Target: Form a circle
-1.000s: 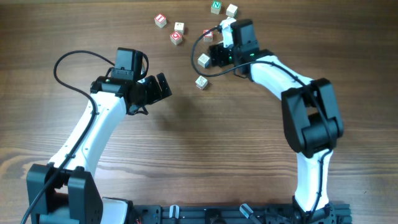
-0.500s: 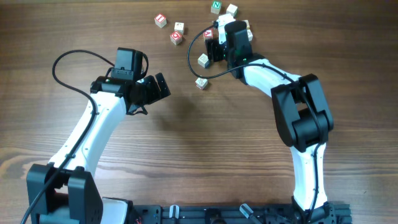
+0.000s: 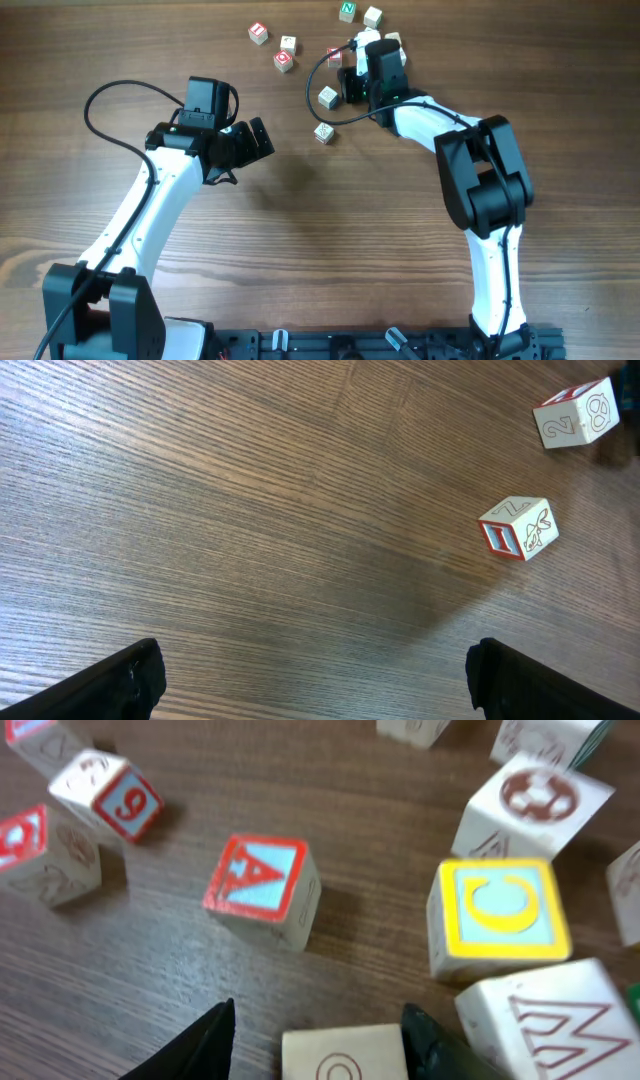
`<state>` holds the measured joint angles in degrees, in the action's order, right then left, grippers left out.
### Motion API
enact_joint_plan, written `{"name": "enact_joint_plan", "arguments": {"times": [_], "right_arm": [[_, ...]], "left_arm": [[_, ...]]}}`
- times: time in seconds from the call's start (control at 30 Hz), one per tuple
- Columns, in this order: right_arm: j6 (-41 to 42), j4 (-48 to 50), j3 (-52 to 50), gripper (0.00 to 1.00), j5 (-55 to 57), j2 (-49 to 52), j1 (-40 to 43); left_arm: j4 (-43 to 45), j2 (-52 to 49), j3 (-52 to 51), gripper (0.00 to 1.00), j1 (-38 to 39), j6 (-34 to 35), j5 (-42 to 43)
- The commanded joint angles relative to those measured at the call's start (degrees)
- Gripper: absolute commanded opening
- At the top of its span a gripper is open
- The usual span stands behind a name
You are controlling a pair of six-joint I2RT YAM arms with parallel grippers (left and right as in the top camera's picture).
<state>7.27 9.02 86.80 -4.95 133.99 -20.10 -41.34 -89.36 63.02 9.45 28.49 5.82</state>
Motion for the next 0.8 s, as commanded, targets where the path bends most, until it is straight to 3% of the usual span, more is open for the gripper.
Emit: {"name": "enact_joint_plan", "arguments": {"times": [0.0,0.2,0.4,0.77], "right_arm": [[-0.1,-1.0,0.9,0.48,-1.5,1.5,-0.2],[-1.3,-2.7,0.9,0.28,-1.4,0.1,-0.2],[-6.6,-12.2,1.0,0.27,1.6,-7.6,-0.1],[-11.5,-42.8,0.9,0.27,3.1,-28.0,0.1]], "left_arm": [[0.1,0.1,-0.1,1.00,-0.3,-1.1,-1.0],[0.1,0.1,-0.1,1.00,-0.3,-1.1,-1.0],[0.1,0.1,-0.1,1.00,-0.3,-1.1,-0.9],[-0.1,0.1,-0.1,1.00,-0.3,-1.1,-0.9]]}}
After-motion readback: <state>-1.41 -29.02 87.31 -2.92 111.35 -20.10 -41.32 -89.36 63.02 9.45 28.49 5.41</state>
